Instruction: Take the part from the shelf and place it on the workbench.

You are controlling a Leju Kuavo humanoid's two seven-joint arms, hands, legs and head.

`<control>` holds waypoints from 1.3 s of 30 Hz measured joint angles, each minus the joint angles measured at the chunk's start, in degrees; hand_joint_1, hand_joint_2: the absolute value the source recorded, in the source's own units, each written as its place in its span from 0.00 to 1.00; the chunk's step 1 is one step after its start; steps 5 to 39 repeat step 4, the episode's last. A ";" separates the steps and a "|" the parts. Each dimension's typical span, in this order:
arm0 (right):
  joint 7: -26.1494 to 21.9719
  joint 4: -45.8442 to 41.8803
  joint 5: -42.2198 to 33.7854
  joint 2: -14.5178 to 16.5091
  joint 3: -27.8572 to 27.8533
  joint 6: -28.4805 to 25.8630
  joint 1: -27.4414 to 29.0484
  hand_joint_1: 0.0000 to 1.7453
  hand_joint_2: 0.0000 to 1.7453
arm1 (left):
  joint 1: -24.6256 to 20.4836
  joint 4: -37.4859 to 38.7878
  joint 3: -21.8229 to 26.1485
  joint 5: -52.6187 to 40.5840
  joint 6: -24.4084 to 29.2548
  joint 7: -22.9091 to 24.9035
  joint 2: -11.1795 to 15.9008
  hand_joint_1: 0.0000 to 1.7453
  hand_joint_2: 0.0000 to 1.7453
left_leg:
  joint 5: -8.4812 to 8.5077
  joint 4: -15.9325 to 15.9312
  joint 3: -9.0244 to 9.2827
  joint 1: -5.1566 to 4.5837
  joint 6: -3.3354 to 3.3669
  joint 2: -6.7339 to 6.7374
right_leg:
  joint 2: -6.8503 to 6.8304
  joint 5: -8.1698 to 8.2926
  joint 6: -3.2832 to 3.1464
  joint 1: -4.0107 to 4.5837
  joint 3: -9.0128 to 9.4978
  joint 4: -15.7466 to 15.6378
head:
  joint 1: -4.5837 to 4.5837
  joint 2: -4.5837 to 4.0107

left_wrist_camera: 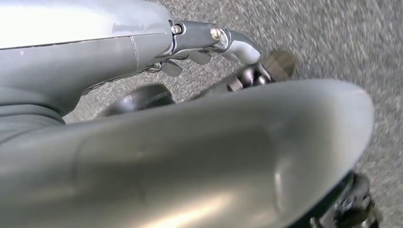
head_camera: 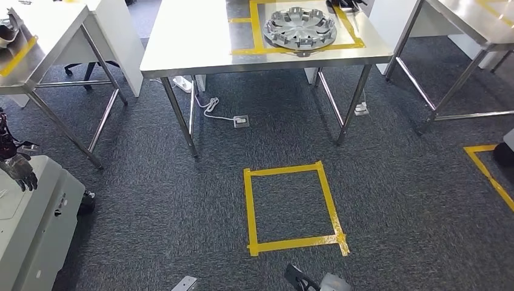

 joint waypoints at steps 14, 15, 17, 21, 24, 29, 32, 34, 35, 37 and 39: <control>0.27 -0.01 -0.36 -0.26 -0.79 -0.01 0.01 0.00 0.00 | 0.16 0.00 0.02 0.14 0.00 0.15 0.22 0.00 0.00 | 1.54 -1.31 0.32 0.41 0.47 -2.12 | 0.13 -0.39 1.16 -0.19 0.14 0.31 | -0.02 0.00; 0.27 -0.01 -0.36 -0.26 -0.79 -0.01 0.01 0.00 0.00 | 0.16 0.00 0.02 0.14 0.00 0.15 0.22 0.00 0.00 | 1.54 -1.31 0.32 0.41 0.47 -2.12 | 0.13 -0.39 1.16 -0.19 0.14 0.31 | -0.02 0.00; 0.27 -0.01 -0.36 -0.26 -0.79 -0.01 0.01 0.00 0.00 | 0.16 0.00 0.02 0.14 0.00 0.15 0.22 0.00 0.00 | 1.54 -1.31 0.32 0.41 0.47 -2.12 | 0.13 -0.39 1.16 -0.19 0.14 0.31 | -0.02 0.00; 0.27 -0.01 -0.36 -0.26 -0.79 -0.01 0.01 0.00 0.00 | 0.16 0.00 0.02 0.14 0.00 0.15 0.22 0.00 0.00 | 1.54 -1.31 0.32 0.41 0.47 -2.12 | 0.13 -0.39 1.16 -0.19 0.14 0.31 | -0.02 0.00; 0.27 -0.01 -0.36 -0.26 -0.79 -0.01 0.01 0.00 0.00 | 0.16 0.00 0.02 0.14 0.00 0.15 0.22 0.00 0.00 | 1.54 -1.31 0.32 0.41 0.47 -2.12 | 0.13 -0.39 1.16 -0.19 0.14 0.31 | -0.02 0.00; 0.27 -0.01 -0.36 -0.26 -0.79 -0.01 0.01 0.00 0.00 | 0.16 0.00 0.02 0.14 0.00 0.15 0.22 0.00 0.00 | 1.54 -1.31 0.32 0.41 0.47 -2.12 | 0.13 -0.39 1.16 -0.19 0.14 0.31 | -0.02 0.00; 0.27 -0.01 -0.36 -0.26 -0.79 -0.01 0.01 0.00 0.00 | 0.16 0.00 0.02 0.14 0.00 0.15 0.22 0.00 0.00 | 1.54 -1.31 0.32 0.41 0.47 -2.12 | 0.13 -0.39 1.16 -0.19 0.14 0.31 | -0.02 0.00; 0.27 -0.01 -0.36 -0.26 -0.79 -0.01 0.01 0.00 0.00 | 0.16 0.00 0.02 0.14 0.00 0.15 0.22 0.00 0.00 | 1.54 -1.31 0.32 0.41 0.47 -2.12 | 0.13 -0.39 1.16 -0.19 0.14 0.31 | -0.02 0.00; 0.27 -0.01 -0.36 -0.26 -0.79 -0.01 0.01 0.00 0.00 | 0.16 0.00 0.02 0.14 0.00 0.15 0.22 0.00 0.00 | 1.54 -1.31 0.32 0.41 0.47 -2.12 | 0.13 -0.39 1.16 -0.19 0.14 0.31 | -0.02 0.00; 0.27 -0.01 -0.36 -0.26 -0.79 -0.01 0.01 0.00 0.00 | 0.16 0.00 0.02 0.14 0.00 0.15 0.22 0.00 0.00 | 1.54 -1.31 0.32 0.41 0.47 -2.12 | 0.13 -0.39 1.16 -0.19 0.14 0.31 | -0.02 0.00; 0.27 -0.01 -0.36 -0.26 -0.79 -0.01 0.01 0.00 0.00 | 0.16 0.00 0.02 0.14 0.00 0.15 0.22 0.00 0.00 | 1.54 -1.31 0.32 0.41 0.47 -2.12 | 0.13 -0.39 1.16 -0.19 0.14 0.31 | -0.02 0.00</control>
